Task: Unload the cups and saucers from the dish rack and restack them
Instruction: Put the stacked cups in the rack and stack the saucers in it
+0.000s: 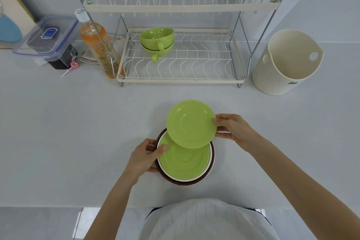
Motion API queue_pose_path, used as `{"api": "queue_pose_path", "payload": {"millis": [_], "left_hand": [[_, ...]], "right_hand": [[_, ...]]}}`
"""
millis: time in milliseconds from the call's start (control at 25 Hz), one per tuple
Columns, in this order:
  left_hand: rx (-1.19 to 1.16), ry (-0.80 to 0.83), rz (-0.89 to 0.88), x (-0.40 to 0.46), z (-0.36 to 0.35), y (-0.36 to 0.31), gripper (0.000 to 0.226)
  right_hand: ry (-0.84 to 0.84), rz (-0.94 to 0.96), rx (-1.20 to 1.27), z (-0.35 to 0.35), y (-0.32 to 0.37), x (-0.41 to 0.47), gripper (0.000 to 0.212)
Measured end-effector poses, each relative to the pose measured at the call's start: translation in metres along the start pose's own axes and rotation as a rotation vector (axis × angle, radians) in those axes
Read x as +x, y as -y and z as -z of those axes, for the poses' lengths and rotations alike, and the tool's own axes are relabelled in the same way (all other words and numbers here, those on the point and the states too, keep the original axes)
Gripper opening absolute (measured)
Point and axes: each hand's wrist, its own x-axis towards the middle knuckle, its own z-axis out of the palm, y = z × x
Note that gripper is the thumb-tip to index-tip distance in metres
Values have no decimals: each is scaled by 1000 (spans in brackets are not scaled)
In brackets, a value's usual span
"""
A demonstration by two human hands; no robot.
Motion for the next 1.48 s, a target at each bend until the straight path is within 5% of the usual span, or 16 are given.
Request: {"api": "queue_pose_path", "payload": {"millis": [440,640,840,960,1200,1320,1480], "left_hand": [[5,-5,-39,-3,-1,0,24],[-51,20,3,-6,4,-2,26],[-46,60,31,-7,8,-6,30],[-30,77,29,-8,7,-7,34],[44,111,5,-9,10,-7,43],[154,175,-46,-16,6,-5,45],[292,130,-145,-19,-7,-8,42]], "right_hand": [[62,8,-239,-2,-27,-14,15],[-34,70,-273,-5,-32,-11,24],[-122,148,-462,-14,-34,-11,8],[-187,222,-583,-24,-39,-12,26],[-139,38,-541,-26,-41,-18,56],[-57,-99,-362,-29,-41,-31,49],[-54,11,-495,-35,-43,-39,38]]}}
